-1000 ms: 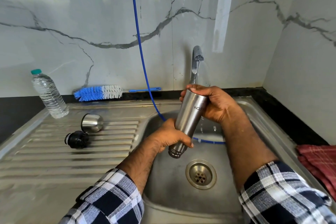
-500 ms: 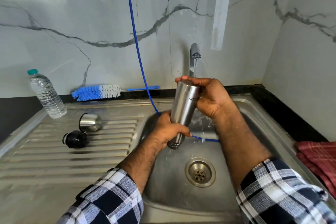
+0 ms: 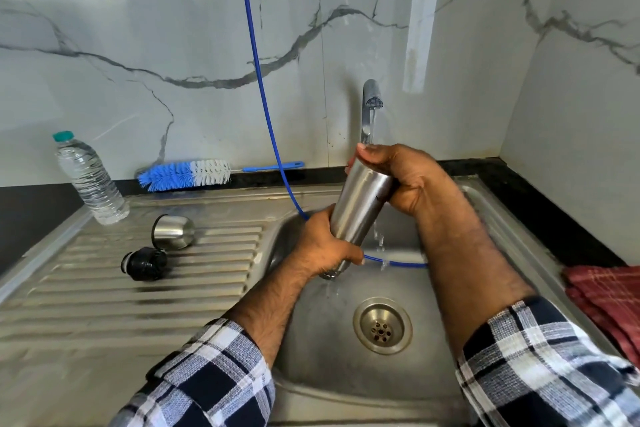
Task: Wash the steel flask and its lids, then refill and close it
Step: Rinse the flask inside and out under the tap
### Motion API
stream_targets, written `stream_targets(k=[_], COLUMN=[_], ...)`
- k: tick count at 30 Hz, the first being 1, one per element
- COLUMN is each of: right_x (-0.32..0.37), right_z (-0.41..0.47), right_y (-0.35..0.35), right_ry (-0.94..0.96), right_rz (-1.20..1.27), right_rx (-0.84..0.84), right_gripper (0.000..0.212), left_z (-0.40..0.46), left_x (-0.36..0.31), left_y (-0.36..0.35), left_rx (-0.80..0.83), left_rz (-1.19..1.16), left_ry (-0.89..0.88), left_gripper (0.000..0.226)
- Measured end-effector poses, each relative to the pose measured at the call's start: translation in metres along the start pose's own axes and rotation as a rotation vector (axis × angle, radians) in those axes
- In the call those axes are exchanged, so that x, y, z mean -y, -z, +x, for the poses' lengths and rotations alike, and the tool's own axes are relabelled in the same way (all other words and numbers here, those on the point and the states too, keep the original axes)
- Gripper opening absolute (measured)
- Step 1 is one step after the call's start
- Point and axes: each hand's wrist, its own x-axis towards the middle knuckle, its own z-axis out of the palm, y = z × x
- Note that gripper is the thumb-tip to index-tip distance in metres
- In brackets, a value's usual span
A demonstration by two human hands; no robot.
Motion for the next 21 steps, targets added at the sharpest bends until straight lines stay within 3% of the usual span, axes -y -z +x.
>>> stream_targets(k=[3,10,16,21], right_x=[0.0,-0.017,-0.019,-0.017], right_z=[-0.001,0.007,0.006,0.013], right_y=[0.002,-0.005,0.005,0.005], right_ry=[-0.03,0.037,-0.017,-0.009], right_rz=[0.159,0.217,0.079,0.06], right_rx=[0.052,0.018,-0.07,-0.203], right_gripper=[0.016,0.04,0.047,0.027], left_z=[0.0,-0.001,0.002,0.001], left_x=[0.002,0.003,0.005,0.003], left_y=[0.005,0.003,0.0,-0.002], left_rx=[-0.054,0.002,0.037,0.02], left_rz=[0.021,-0.223,-0.016,-0.02], left_ry=[-0.034,0.141,0.062,0.032], left_gripper=[0.092,0.073,0.088,0.085])
